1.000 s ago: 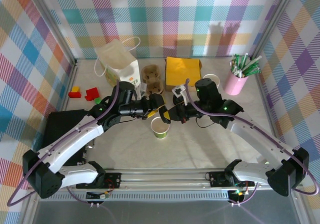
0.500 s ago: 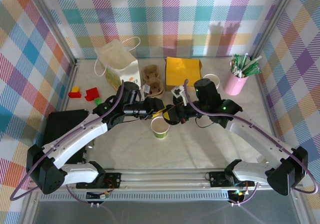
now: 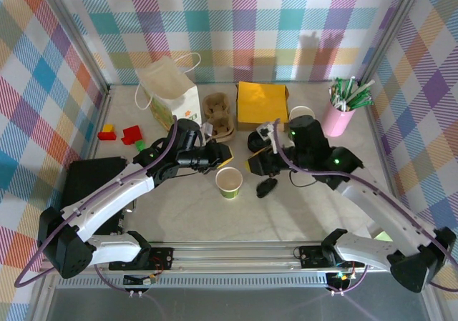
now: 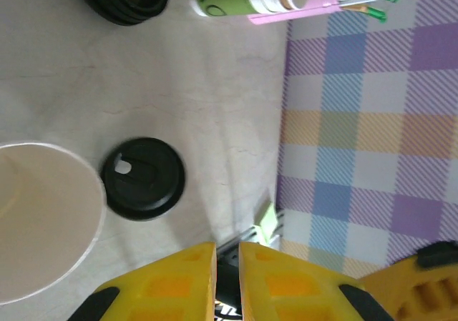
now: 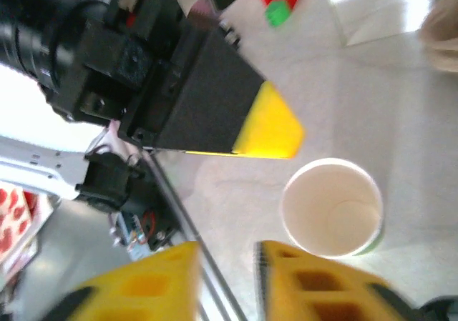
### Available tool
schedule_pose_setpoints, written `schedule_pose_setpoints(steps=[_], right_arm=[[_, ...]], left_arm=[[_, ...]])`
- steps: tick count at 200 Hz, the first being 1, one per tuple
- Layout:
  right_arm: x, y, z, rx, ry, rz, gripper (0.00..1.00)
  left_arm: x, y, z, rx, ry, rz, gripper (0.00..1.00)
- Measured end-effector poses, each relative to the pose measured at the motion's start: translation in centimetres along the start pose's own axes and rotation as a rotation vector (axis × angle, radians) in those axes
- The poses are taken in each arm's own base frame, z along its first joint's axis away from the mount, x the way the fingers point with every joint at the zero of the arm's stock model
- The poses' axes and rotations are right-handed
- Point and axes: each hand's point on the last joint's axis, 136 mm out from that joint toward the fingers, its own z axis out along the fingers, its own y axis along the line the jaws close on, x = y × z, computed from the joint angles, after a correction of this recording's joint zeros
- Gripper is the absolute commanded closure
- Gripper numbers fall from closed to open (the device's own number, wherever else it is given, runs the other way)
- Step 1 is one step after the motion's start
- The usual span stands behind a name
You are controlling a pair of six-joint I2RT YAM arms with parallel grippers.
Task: Pack the takeout coffee
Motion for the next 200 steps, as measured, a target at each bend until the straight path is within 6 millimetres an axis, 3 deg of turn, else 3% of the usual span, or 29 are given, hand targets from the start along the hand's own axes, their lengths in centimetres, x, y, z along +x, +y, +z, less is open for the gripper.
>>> schedule_pose_setpoints(steps=[31,63,87,140,200], right_arm=[[1.6,-4.2,-1.3,0.206,-0.049,0.078,0.47],[6.3,-10.7,-0.8,0.449,0.016,0.254,0.39],[9.1,-13.8,-1.0,0.567,0.051,0.338,0.37],[11.7,-16.6,1.2,0.622,0.105,0.428,0.38],[14.4,-18.5,4.7,0.598,0.171,0.502,0.48]], left_arm=[[-0.2,1.7,-0.1,-0.078,-0.023,0.018,0.84],[-0.4,2.3,-0.4,-0.119,-0.037,0.043,0.84],[-0.6,2.8,-0.6,-0.147,-0.050,0.061,0.83],[-0.9,3.1,-1.6,-0.173,-0.081,0.099,0.80],[-1.1,2.9,-2.4,-0.171,-0.107,0.127,0.74]])
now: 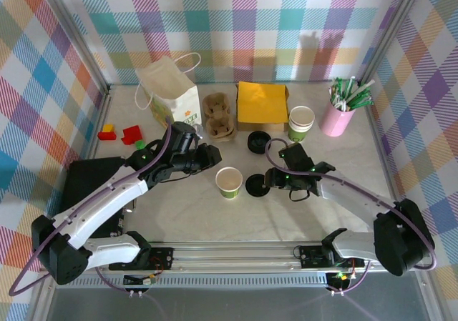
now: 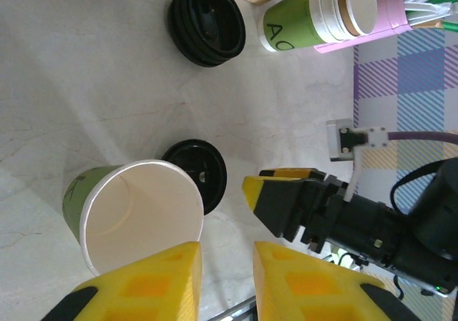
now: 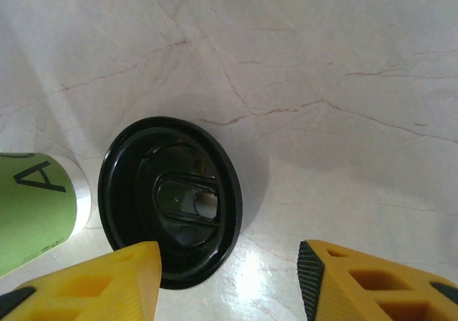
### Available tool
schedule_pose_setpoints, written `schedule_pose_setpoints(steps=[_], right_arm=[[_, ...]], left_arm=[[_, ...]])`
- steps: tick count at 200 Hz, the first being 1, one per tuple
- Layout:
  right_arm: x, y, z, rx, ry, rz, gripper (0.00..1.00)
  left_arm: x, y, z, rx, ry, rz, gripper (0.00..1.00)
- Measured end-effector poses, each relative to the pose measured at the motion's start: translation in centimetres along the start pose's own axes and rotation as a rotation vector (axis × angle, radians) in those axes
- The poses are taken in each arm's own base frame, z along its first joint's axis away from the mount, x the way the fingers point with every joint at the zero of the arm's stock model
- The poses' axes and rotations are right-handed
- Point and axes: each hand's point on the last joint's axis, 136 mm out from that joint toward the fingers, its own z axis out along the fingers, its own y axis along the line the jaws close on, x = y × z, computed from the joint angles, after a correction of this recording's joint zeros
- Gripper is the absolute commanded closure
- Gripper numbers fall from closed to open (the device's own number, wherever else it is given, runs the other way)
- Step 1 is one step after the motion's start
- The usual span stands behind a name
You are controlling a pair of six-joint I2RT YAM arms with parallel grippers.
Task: Pack the takeout coffee
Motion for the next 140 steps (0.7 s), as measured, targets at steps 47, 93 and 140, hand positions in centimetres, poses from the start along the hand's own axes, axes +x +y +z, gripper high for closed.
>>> schedule_pose_setpoints(steps=[47,93,140], right_arm=[[0.6,0.0,2.6,-0.004,0.056,0.022,0.56],[1.0,0.1,3.9,-0.015,0.085,0.029,0.66],[1.7,-0.1,4.7,-0.016,0.123,0.029,0.84]], left_arm=[[0.0,-0.1,-0.1,0.003,-0.003,0.008,0.73],[-0.2,-0.2,-0.5,0.009,-0.016,0.014,0.72],[-0.2,-0.2,-0.5,0.009,-0.016,0.028,0.71]])
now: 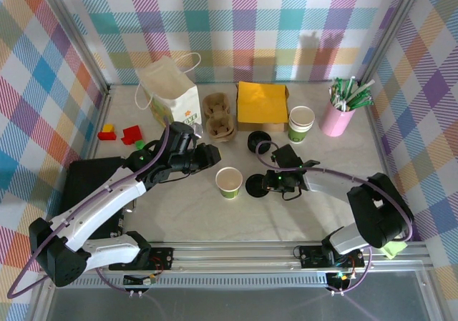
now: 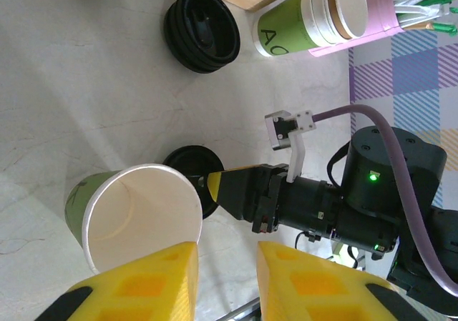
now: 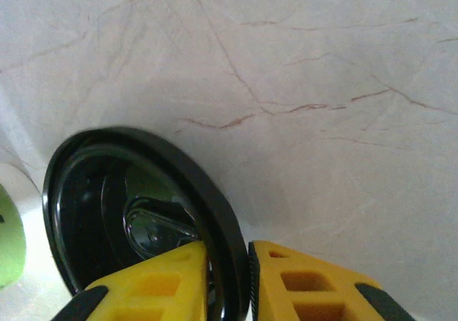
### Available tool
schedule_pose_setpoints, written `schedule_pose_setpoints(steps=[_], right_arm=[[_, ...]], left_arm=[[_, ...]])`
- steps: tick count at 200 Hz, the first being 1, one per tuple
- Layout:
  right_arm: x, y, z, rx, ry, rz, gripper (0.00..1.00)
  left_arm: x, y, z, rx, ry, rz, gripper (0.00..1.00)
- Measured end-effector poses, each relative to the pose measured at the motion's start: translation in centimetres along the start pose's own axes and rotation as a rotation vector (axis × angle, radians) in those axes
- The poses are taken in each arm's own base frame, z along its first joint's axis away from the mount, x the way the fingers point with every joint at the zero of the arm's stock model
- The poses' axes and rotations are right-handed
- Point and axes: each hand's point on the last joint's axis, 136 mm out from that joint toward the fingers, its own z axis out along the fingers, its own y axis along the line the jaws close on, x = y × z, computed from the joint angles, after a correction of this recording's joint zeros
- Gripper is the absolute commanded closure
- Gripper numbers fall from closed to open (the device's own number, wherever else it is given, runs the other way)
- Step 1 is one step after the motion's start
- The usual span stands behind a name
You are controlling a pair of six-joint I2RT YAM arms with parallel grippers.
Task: Pack the takeout coffee
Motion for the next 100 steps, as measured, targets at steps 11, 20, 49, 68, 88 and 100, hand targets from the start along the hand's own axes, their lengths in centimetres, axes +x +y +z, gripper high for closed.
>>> schedule_pose_setpoints(steps=[11,20,49,68,88,100], right_arm=[[-0.2,0.1,-0.1,-0.002,0.000,-0.005,0.88],[-0.2,0.2,-0.2,-0.002,0.005,-0.009,0.90],[-0.8,0.9,-2.0,0.012,0.023,-0.046,0.94],[-1.9,2.4,-5.1,-0.004,-0.001,-0.087,0.96],[-3.3,4.6,-9.5,-0.048,-0.048,-0.139,0.97],[-3.8,5.9,-12.2,-0.079,-0.066,-0.168,0.98]], left_arm=[[0.0,-0.1,0.0,0.002,-0.001,0.013,0.70],[0.0,-0.2,-0.2,0.007,-0.003,0.032,0.69],[-0.4,-1.5,-1.8,0.066,-0.042,0.167,0.58],[-0.8,-3.7,-3.9,0.153,-0.106,0.324,0.48],[-0.1,-6.5,-6.2,0.255,-0.169,0.527,0.45],[0.4,-7.7,-7.1,0.300,-0.194,0.646,0.41]])
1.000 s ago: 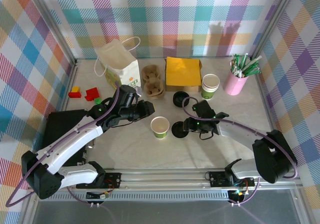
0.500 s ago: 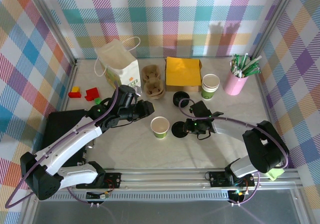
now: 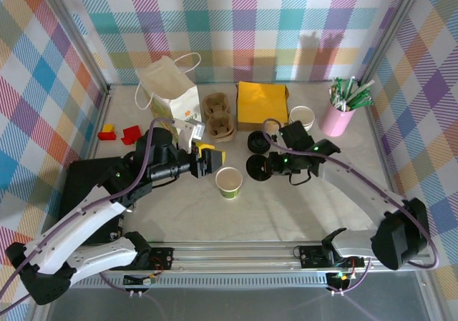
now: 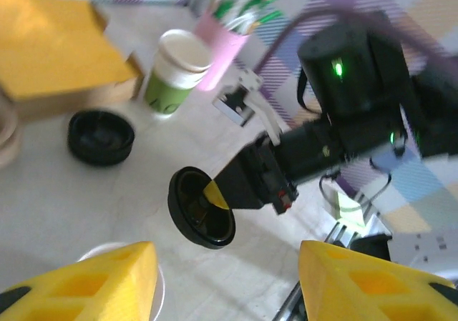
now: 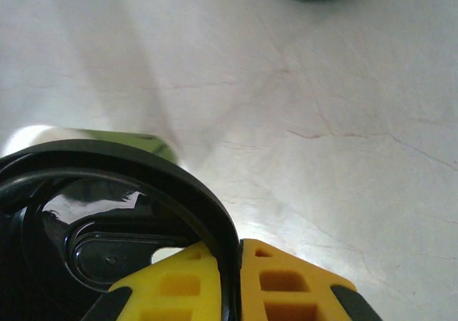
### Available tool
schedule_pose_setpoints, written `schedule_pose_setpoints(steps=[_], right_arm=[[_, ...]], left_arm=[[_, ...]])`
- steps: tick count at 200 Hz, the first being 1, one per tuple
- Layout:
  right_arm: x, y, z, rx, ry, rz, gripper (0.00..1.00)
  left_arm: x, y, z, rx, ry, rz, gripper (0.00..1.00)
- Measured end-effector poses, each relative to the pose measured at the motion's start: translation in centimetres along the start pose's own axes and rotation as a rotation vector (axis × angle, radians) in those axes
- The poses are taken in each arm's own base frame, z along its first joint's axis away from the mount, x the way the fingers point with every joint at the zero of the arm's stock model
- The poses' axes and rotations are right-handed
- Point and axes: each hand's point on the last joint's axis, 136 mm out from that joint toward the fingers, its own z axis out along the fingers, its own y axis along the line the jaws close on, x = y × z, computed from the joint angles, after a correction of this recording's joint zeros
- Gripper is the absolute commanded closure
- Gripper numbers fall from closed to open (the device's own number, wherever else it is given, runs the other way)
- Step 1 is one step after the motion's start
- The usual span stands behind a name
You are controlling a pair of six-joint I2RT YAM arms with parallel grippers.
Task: Pack the takeout coffee
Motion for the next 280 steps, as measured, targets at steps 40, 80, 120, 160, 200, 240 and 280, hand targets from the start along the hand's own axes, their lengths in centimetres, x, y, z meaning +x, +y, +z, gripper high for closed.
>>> schedule_pose_setpoints(steps=[40,80,120,160,200,240,280], right_arm=[[0.7,2.8,-5.3,-0.075,0.051,-0.061,1.00],[3.5,3.8,-6.9,-0.142,0.158,-0.067,1.00],[4.3,4.2,-7.1,-0.176,0.201,-0.064,0.99],[3.3,4.8,-7.4,-0.200,0.144,-0.087,0.99],[1.9,5.0,-7.5,-0.201,0.074,-0.112,0.99],[0.9,5.2,-7.5,-0.199,0.028,-0.126,0.99],[0.1,5.3,-7.5,-0.196,-0.007,-0.133,0.93]], left_arm=[[1.4,-2.7,1.3,0.105,0.035,0.365,0.32],[4.4,-3.9,2.8,0.178,0.085,0.662,0.19],[4.9,-4.4,3.6,0.199,0.078,0.751,0.12],[3.4,-4.6,4.7,0.171,0.052,0.452,0.15],[2.9,-3.9,7.1,0.104,0.119,0.029,0.27],[3.6,-3.3,7.9,0.063,0.164,-0.246,0.35],[4.3,-2.7,8.5,0.037,0.214,-0.398,0.60]])
